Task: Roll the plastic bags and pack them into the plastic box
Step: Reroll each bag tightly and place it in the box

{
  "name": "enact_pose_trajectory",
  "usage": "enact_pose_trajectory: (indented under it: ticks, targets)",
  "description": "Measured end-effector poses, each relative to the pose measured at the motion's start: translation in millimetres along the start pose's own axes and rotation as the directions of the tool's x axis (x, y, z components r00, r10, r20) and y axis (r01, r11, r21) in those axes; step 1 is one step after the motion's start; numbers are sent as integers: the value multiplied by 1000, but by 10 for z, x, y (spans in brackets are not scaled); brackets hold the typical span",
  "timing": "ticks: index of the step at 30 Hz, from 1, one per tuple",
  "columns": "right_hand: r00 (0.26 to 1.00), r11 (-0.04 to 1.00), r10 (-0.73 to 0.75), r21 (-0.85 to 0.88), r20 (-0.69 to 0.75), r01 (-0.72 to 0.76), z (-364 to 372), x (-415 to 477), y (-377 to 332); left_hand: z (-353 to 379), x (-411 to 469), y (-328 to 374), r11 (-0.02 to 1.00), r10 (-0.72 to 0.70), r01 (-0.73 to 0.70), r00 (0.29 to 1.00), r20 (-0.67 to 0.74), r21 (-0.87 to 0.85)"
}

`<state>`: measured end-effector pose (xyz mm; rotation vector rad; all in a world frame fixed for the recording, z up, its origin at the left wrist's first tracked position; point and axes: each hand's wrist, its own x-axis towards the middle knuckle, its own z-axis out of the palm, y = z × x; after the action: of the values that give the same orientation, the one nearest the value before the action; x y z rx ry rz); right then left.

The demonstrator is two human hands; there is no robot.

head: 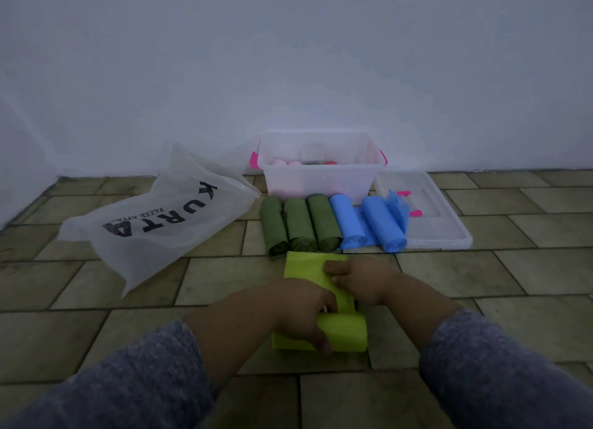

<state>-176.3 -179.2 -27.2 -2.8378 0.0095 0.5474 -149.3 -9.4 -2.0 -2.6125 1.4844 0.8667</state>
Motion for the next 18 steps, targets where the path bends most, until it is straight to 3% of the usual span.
enact_pose_trajectory:
  ticks: [6,13,18]
  targets:
    - [1000,997,-15,-81,7,16,-40,18,-10,-72,-7,-29,1000,-7,8,998,59,-21]
    - [997,990,-62,-125,47,67,-81,-6,-24,31,-3,-39,999,-26,25,999,18,46]
    - [984,961,-121,-233,130,149,-138,-35,-52,11,40,-79,995,-65,65,998,7,-75]
